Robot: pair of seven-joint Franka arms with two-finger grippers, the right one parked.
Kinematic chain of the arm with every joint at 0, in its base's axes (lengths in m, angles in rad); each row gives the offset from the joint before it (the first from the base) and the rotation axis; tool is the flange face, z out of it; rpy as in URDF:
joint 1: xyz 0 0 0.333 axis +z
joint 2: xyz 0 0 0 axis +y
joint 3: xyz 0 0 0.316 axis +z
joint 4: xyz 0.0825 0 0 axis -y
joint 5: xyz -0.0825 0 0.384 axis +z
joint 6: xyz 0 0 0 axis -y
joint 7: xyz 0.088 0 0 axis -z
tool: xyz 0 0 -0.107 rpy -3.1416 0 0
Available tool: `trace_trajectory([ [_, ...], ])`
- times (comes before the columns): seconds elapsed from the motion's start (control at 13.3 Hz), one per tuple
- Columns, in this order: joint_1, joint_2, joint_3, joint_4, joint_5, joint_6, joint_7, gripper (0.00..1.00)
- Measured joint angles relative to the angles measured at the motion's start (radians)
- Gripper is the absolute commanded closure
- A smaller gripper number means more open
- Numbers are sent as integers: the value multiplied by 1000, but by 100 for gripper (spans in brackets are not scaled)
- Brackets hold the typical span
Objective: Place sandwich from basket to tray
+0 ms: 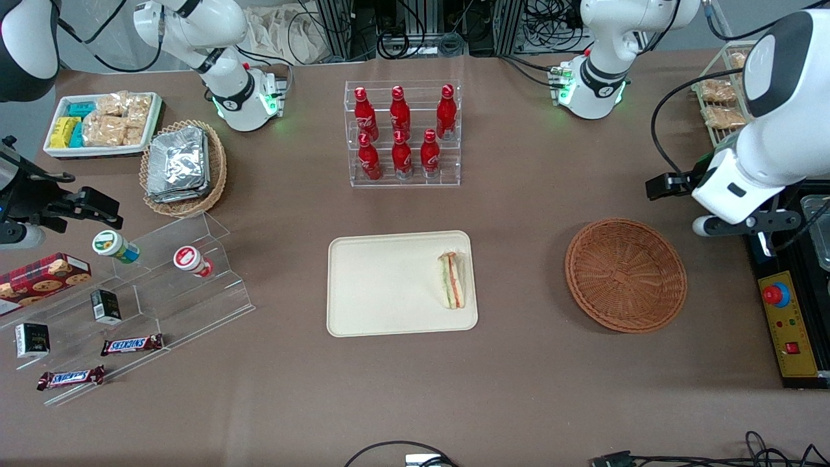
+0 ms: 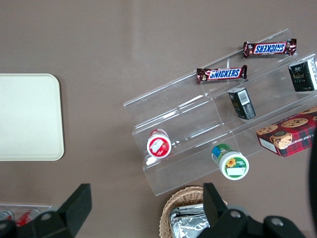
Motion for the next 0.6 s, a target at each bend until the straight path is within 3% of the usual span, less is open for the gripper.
trace_trajectory([
  [0.3,16,-21,-3,-24,0,26,13,0],
  [0.6,149,-25,-129,-24,0,31,13,0],
])
